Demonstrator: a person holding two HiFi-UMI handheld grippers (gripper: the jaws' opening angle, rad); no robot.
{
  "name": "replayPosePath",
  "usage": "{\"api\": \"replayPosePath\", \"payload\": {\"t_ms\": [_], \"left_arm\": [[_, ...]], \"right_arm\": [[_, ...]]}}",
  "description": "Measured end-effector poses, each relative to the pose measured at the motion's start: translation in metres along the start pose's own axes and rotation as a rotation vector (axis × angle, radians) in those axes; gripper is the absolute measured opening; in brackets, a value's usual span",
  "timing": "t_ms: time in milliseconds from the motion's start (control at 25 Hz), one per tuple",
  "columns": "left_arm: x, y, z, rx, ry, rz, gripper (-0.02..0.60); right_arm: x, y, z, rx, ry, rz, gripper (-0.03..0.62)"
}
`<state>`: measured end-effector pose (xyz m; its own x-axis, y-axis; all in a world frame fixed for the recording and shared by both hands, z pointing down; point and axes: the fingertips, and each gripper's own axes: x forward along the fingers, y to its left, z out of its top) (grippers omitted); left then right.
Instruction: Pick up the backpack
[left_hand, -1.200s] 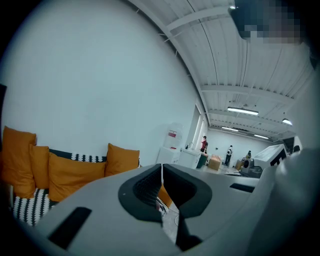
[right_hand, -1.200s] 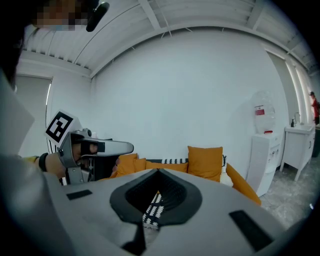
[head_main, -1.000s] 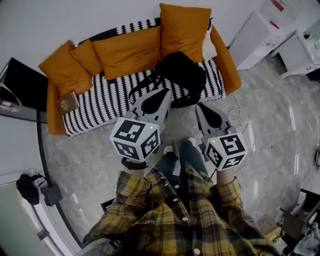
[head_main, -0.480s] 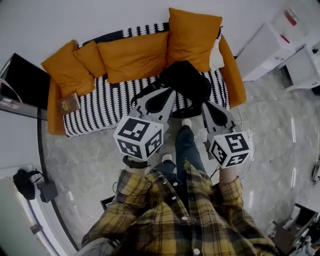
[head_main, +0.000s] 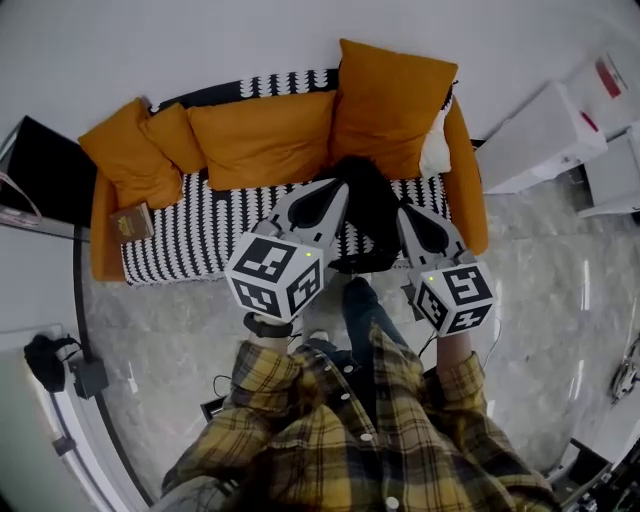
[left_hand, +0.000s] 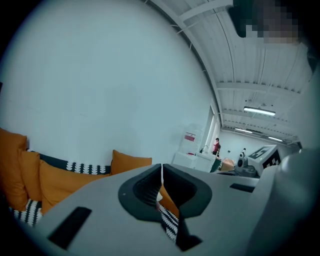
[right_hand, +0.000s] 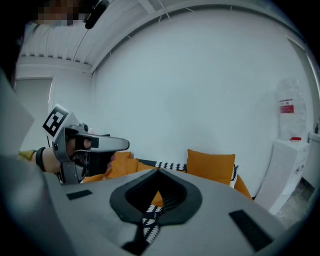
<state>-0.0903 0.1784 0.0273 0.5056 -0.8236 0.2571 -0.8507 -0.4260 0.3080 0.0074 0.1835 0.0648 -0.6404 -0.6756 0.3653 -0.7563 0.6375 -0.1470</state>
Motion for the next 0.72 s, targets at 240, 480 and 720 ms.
{"api": "replayPosePath", "payload": {"t_ms": [240,480,720], "left_arm": [[0.066,0.005,0.024,0.025,0.012,0.018,0.029],[0.112,0.010,0.036,0.016,-0.002,0.014,0.029],[0.134,0.022,0.033,-0.001,0.017,0.036,0.029]], "right_arm": [[0.031,-0.059,0.024,0.000,-0.003,0.028,0.016],[0.055,-0.099,0.033,-0.011,0.011,0.056,0.016],[0.069,-0.118,0.032,-0.007,0.031,0.064,0.017]]}}
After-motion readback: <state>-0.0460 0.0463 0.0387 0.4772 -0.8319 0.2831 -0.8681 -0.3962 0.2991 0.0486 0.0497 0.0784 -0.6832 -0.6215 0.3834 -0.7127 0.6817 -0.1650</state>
